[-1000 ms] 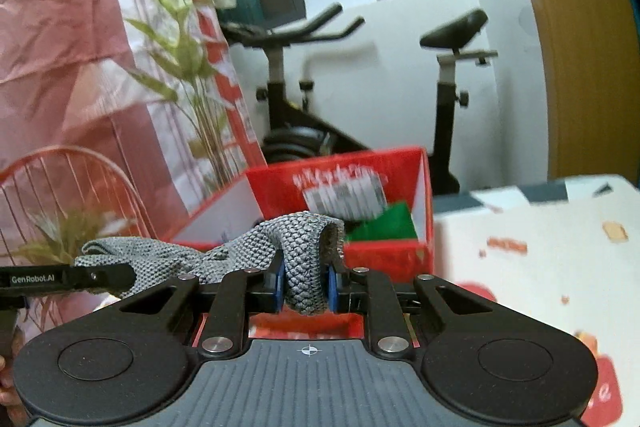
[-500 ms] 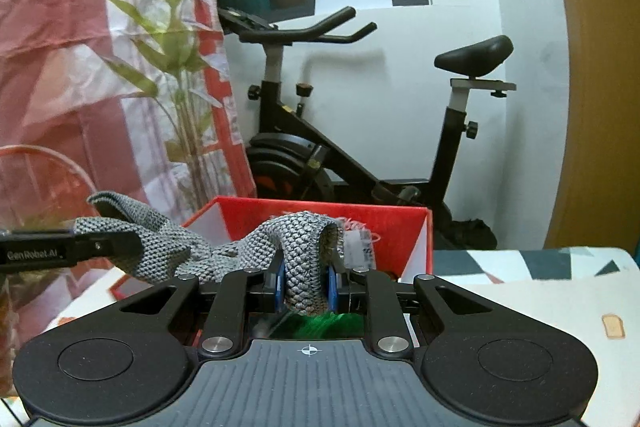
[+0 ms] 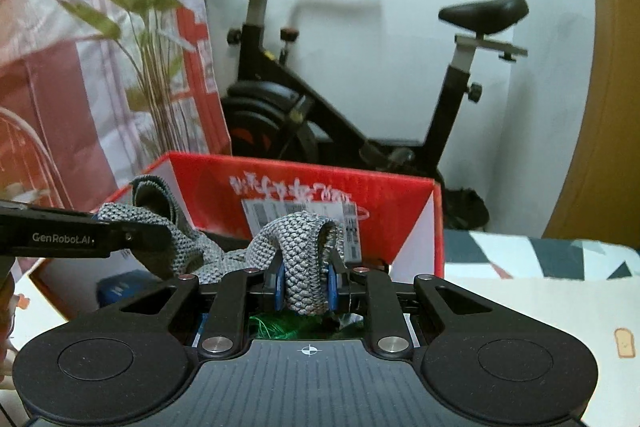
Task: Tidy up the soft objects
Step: 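Lower the grey towel into the box and open both tools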
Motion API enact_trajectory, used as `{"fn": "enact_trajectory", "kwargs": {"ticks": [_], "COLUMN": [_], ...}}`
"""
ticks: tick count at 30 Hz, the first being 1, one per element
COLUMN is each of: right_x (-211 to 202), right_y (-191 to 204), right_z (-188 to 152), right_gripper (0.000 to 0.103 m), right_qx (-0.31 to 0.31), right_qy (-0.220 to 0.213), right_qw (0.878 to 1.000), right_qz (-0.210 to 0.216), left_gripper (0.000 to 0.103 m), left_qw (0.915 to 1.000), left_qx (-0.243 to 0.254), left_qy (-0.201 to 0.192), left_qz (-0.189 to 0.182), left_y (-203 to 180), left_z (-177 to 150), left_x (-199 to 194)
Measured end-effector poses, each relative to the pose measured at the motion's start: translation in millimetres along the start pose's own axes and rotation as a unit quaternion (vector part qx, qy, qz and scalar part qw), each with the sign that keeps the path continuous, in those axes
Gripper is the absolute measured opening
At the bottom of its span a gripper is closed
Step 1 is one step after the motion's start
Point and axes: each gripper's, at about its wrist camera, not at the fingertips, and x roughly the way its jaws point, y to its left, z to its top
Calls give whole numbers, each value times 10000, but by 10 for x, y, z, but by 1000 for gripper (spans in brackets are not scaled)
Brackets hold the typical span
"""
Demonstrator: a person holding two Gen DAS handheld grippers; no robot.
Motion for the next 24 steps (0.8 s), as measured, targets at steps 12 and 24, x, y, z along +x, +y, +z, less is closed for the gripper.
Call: {"fn": "enact_trajectory", "kwargs": {"ticks": [12,24], "right_x": [210,-72], "right_y": [3,18], "right_z": [-81,-81], "right_gripper": [20,62], "right_qx": [22,-28], "right_qy": [309,105], "right_qw": [9994,9993], "right_qz": [-180,-350], "left_gripper": [23,73], "left_qw": [9992,9981], "left_qx": [52,473], "left_qy": [376,166], "left_qz": [108,360], "left_y": [75,-41], "left_z": [-15,29], "left_x": [291,-26]}}
